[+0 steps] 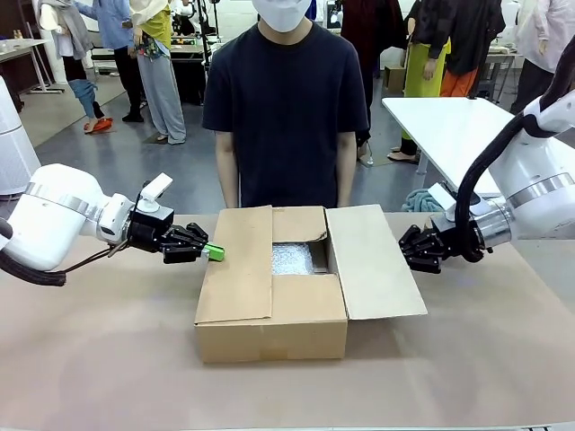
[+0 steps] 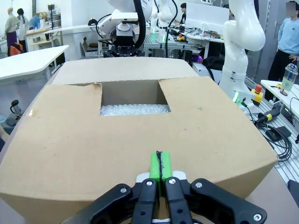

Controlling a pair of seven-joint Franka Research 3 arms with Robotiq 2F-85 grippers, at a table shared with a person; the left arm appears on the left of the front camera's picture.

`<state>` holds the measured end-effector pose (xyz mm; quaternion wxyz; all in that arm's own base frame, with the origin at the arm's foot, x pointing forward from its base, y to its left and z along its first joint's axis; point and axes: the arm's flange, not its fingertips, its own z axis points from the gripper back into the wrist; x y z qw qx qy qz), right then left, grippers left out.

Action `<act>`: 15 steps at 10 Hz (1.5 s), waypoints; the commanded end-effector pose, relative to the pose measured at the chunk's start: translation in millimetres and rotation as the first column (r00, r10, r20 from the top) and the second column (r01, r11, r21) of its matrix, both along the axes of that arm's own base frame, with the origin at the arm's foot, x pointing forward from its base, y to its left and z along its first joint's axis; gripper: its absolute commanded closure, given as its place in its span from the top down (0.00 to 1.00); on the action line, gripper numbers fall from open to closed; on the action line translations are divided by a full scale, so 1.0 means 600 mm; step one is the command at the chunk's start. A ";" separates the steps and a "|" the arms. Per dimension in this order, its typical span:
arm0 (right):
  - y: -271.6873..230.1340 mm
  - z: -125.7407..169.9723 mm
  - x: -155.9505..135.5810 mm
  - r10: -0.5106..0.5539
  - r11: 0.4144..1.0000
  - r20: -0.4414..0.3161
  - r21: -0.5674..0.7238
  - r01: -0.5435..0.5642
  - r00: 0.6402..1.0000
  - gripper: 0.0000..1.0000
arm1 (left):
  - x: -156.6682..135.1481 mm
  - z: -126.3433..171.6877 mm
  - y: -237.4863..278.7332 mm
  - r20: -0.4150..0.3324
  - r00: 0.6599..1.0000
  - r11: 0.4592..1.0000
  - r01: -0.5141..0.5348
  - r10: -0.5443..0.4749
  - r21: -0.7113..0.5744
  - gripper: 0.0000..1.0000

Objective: Wrap the clocks to prevent damage.
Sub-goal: Push the left (or right) flap of the Package Box to close it.

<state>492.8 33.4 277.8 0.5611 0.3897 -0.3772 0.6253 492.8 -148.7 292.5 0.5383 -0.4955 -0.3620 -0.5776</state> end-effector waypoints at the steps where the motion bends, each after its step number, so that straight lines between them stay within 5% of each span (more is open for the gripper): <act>1: 0.003 0.005 -0.002 0.006 0.998 0.031 0.063 -0.008 0.999 0.01 | 0.003 -0.006 -0.004 -0.012 1.000 1.000 -0.011 0.011 0.003 0.01; 5: 0.018 0.025 -0.012 0.062 0.983 0.004 0.173 -0.061 0.998 0.01 | 0.003 -0.006 -0.004 -0.012 1.000 1.000 -0.011 0.011 0.003 0.01; 9: 0.063 0.070 -0.034 0.136 0.962 0.065 0.229 -0.148 0.989 0.01 | 0.003 -0.006 -0.004 -0.012 1.000 1.000 -0.011 0.011 0.003 0.01; 15: 0.189 0.043 -0.030 0.215 0.960 0.055 0.171 -0.221 0.975 0.01 | 0.003 -0.006 -0.004 -0.012 1.000 1.000 -0.011 0.011 0.003 0.01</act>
